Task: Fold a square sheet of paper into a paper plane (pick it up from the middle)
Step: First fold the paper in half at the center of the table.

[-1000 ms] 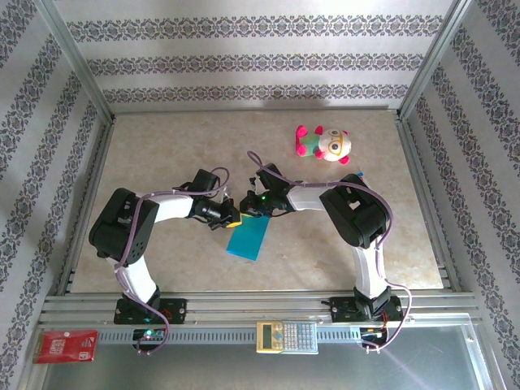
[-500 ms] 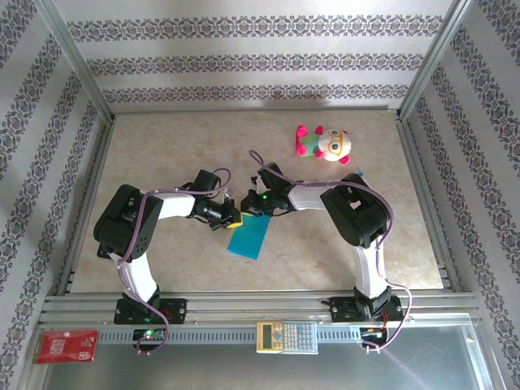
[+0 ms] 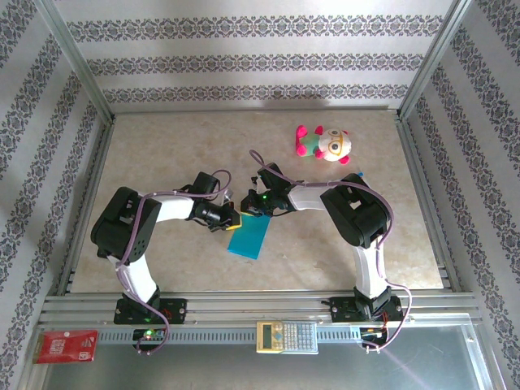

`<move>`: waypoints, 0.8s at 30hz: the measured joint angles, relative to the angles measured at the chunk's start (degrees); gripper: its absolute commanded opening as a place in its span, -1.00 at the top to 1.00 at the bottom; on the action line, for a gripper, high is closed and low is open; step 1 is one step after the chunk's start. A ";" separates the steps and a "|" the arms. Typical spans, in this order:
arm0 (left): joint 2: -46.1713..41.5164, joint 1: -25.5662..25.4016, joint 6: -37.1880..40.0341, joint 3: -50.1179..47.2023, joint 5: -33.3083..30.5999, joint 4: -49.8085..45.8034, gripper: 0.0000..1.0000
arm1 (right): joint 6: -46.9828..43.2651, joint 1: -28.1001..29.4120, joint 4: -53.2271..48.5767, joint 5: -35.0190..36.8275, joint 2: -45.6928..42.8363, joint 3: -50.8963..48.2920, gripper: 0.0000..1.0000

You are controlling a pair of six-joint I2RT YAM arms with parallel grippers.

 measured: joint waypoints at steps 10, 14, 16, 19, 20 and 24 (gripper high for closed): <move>-2.19 -0.76 0.79 -2.10 -0.35 -1.31 1.00 | -0.02 -0.02 -0.24 0.22 0.00 0.09 1.00; -3.58 -1.18 0.76 -3.80 -0.31 -1.51 1.00 | -0.02 -0.02 -0.33 0.46 -0.02 0.13 1.00; -4.17 -1.31 0.76 -4.52 -0.24 -1.51 1.00 | -0.02 -0.02 -0.46 0.57 -0.04 0.13 1.00; -5.18 -1.64 0.74 -5.68 -0.26 -1.53 1.00 | -0.02 0.00 -0.46 0.59 -0.04 0.13 1.00; -5.66 -1.75 0.74 -6.23 -0.24 -1.53 1.00 | -0.02 0.00 -0.48 0.61 -0.07 0.13 1.00; -7.56 -1.99 0.74 -8.35 -0.09 -1.95 1.00 | -0.02 0.00 -0.68 0.74 -0.07 0.24 1.00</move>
